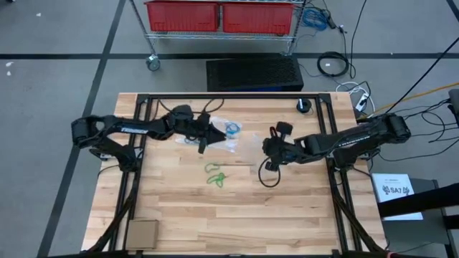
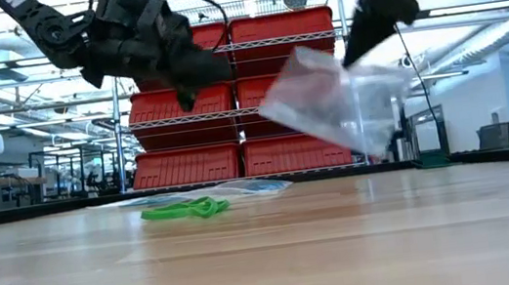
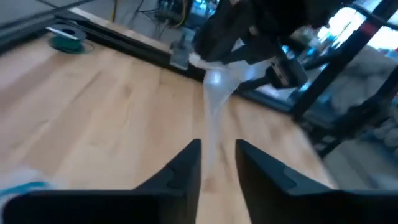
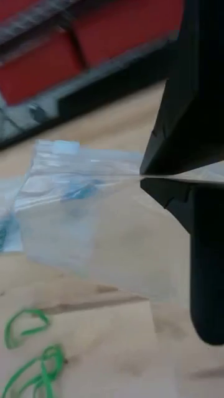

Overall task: Sort rubber bands
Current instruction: Open the right zip lock bag

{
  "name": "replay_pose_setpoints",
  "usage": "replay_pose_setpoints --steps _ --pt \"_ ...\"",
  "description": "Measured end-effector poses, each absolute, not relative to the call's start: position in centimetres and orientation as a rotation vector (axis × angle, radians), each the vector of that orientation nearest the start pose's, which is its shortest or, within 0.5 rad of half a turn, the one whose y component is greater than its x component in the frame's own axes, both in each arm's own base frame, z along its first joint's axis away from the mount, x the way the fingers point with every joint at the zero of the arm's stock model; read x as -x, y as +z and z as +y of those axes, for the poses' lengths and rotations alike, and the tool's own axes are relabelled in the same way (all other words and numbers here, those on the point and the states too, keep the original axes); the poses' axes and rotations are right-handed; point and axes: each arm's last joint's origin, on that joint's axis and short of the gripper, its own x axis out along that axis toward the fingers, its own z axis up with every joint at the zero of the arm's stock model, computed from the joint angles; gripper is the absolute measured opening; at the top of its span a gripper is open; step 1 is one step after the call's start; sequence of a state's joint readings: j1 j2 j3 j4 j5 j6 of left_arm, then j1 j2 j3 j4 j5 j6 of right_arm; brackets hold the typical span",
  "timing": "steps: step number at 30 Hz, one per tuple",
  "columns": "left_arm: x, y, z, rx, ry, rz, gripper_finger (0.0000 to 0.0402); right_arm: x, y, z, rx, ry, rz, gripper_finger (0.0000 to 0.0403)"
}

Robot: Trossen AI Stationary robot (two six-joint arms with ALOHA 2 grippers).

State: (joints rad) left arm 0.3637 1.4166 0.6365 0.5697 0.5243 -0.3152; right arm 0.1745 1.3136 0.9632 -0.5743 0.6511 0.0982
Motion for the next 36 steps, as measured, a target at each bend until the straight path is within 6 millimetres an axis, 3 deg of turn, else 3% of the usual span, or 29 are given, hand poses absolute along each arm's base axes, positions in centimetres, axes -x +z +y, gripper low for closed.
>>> replay_pose_setpoints --steps 6,15,23,36 --pt "-29.2 22.8 9.1 0.491 -0.142 0.176 0.0146 -26.3 28.0 2.5 0.428 -0.447 0.814 0.0013" --pt "-31.6 25.2 9.7 0.544 -0.169 0.13 0.0156 -26.8 27.6 2.3 0.534 -0.471 0.851 0.0012" --pt "-33.7 23.4 10.5 0.64 -0.147 0.206 0.0156 -27.8 26.6 2.4 0.59 -0.484 0.866 0.0012" --pt "-33.8 22.9 10.6 0.643 -0.13 0.23 0.0156 -27.8 26.8 2.4 0.613 -0.502 0.854 0.0012"
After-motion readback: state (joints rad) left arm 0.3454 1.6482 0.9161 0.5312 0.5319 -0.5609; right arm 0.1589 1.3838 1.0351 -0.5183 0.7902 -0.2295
